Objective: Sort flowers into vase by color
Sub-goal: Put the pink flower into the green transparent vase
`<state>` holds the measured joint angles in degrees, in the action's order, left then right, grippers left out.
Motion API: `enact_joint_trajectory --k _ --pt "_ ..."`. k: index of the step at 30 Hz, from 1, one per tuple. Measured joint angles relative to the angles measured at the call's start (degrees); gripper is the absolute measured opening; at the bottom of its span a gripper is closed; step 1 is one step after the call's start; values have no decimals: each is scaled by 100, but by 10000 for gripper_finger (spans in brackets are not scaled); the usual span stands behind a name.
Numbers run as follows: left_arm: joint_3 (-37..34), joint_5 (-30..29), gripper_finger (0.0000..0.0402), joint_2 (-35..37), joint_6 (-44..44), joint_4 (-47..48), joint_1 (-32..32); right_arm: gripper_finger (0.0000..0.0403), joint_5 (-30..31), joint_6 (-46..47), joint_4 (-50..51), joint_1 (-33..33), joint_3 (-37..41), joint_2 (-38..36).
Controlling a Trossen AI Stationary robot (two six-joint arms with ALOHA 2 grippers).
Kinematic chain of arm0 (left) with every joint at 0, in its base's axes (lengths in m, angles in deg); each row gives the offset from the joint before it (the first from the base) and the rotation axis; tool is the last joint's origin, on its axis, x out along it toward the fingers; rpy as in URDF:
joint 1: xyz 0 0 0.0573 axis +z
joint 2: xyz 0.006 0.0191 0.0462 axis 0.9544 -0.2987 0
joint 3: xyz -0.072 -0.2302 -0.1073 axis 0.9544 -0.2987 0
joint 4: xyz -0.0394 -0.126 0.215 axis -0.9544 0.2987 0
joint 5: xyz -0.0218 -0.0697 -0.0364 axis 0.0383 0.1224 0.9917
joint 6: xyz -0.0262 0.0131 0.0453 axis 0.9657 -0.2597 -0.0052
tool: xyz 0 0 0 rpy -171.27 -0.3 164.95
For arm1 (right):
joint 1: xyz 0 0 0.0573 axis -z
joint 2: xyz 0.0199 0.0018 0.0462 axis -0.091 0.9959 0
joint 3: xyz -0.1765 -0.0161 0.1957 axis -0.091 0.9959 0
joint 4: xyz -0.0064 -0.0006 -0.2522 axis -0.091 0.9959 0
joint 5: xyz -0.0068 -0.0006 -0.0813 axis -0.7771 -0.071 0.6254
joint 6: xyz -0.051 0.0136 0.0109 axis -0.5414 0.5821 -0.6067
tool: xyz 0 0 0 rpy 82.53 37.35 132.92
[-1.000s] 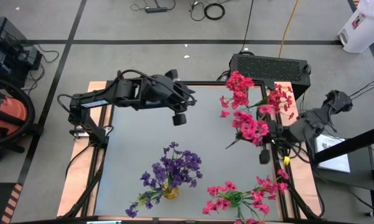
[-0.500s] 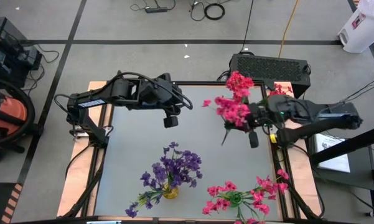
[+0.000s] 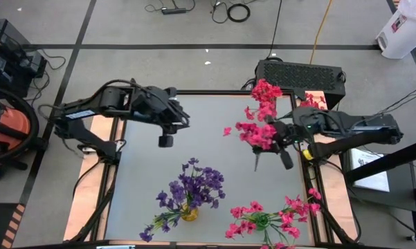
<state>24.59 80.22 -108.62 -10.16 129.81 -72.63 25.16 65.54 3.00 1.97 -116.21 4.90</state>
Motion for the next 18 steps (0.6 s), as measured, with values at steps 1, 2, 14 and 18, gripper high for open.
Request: enact_joint_trajectory --k 1,2,14,18 --pt "-254 49 152 176 10 -133 6 2 3 45 75 -56 1 -83" --pt "-525 106 152 357 16 -243 11 2 3 91 86 -118 -1 -177" --pt "-3455 911 152 2317 107 -2370 10 2 40 729 315 -921 -1 -322" --pt "-4097 920 152 2644 263 -2829 -1 2 46 990 85 -1075 -1 -141"
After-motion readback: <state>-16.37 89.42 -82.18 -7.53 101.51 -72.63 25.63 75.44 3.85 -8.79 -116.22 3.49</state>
